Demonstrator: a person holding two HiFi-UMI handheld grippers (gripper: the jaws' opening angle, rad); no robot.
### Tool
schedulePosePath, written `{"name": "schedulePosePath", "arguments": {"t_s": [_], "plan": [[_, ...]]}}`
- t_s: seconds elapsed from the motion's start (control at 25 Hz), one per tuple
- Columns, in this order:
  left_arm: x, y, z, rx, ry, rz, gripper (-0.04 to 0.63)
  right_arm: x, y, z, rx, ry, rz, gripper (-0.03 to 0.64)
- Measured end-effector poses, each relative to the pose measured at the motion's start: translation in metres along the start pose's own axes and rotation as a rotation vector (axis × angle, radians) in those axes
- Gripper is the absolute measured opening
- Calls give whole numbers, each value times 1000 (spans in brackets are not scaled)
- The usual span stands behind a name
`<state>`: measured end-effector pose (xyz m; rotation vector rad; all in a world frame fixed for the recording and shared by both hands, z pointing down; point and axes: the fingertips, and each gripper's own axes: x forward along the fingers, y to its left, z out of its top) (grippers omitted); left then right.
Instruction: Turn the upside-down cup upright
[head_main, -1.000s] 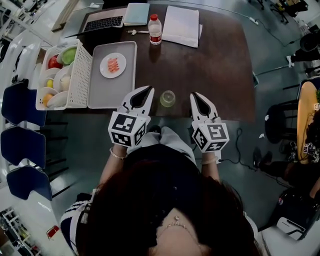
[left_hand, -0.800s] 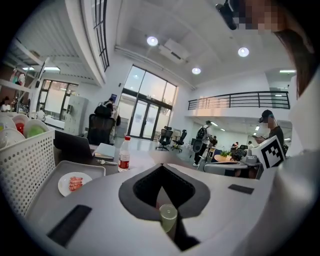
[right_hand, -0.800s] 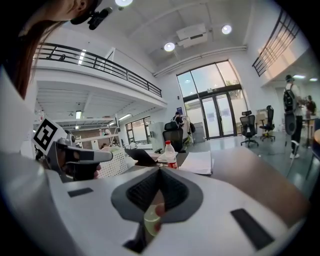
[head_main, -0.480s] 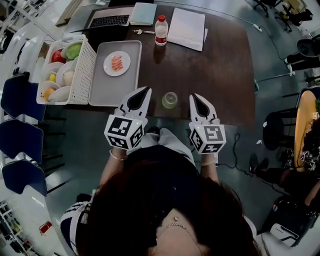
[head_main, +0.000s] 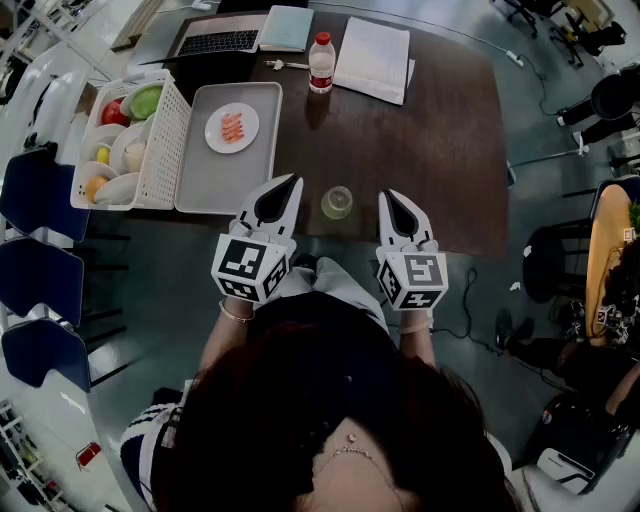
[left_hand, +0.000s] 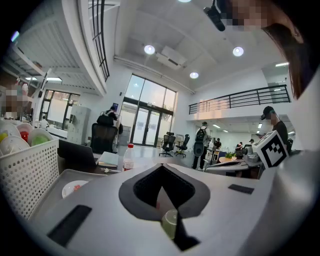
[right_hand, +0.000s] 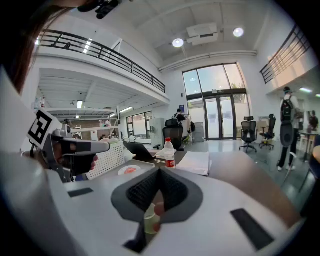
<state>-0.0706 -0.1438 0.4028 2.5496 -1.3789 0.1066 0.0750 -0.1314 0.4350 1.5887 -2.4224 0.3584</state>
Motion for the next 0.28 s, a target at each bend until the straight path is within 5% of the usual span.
{"name": "schedulePosePath", "arguments": {"t_s": [0.28], "plan": [[2, -11, 10, -5, -64, -85, 3, 3, -3, 1, 22, -9, 6, 17]]}}
